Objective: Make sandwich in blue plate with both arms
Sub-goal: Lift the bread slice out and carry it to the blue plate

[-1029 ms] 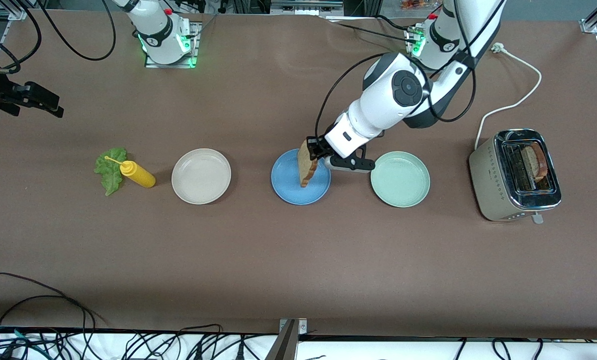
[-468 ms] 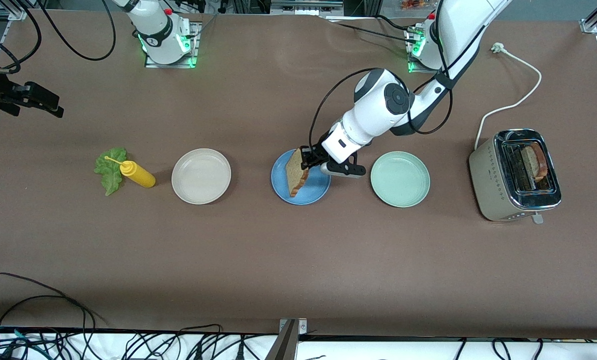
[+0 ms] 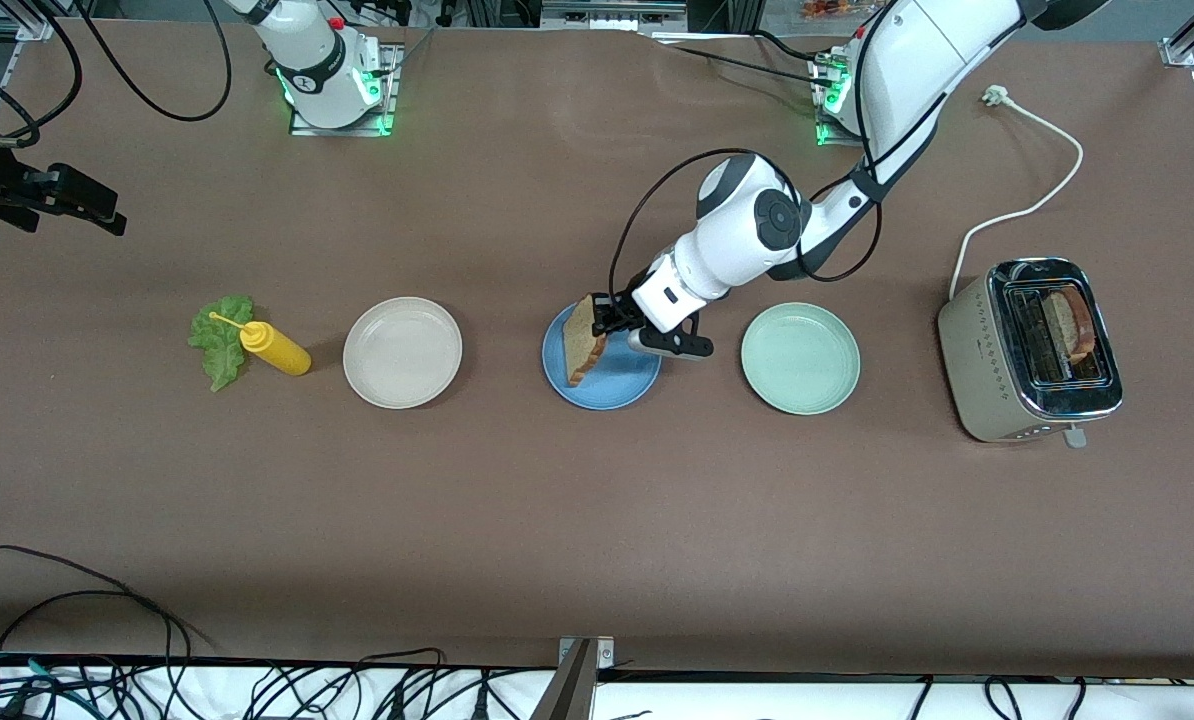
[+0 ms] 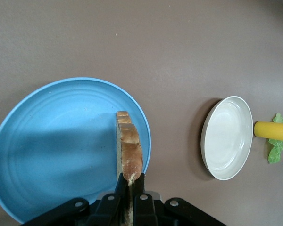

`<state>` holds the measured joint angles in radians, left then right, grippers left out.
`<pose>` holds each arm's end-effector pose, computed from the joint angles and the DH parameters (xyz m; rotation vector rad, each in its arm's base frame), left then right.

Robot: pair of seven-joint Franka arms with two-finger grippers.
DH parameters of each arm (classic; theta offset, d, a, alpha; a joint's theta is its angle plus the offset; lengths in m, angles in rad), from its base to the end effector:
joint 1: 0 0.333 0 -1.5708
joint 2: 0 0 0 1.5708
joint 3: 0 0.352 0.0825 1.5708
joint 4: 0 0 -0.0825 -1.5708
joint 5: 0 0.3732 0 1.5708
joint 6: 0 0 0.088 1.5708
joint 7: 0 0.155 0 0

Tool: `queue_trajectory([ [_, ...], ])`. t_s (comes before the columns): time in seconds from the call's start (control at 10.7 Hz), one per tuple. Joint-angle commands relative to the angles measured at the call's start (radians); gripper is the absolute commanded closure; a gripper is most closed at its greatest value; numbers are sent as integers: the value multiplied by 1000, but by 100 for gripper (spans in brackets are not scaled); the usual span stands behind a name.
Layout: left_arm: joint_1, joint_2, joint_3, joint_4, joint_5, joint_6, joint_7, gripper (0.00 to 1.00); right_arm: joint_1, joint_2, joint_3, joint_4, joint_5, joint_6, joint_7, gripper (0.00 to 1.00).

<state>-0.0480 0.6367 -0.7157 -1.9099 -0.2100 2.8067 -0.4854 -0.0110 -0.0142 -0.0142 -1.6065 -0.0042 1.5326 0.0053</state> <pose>0.5347 -0.4395 0.2670 2.5318 0.1189 0.0256 0.5308 -0.0141 0.6006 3.1364 -0.0479 -0.0937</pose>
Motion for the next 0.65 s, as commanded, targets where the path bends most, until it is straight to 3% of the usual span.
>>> queue_trajectory([
  [0.0, 27, 21, -42, 2, -26, 8, 38, 100, -6, 7, -4, 23, -3, -12, 1, 0],
  [0.19, 28, 43, -42, 0, -26, 4, 38, 100, -6, 5, -3, 23, -3, -15, 1, 0],
  [0.37, 30, 40, -39, 0, -25, 0, 34, 59, -1, 6, 2, 23, -8, -17, -1, 0],
  [0.56, 36, 25, -36, 0, -23, -13, 30, 31, -4, 3, -4, 23, -6, -20, -2, 0],
])
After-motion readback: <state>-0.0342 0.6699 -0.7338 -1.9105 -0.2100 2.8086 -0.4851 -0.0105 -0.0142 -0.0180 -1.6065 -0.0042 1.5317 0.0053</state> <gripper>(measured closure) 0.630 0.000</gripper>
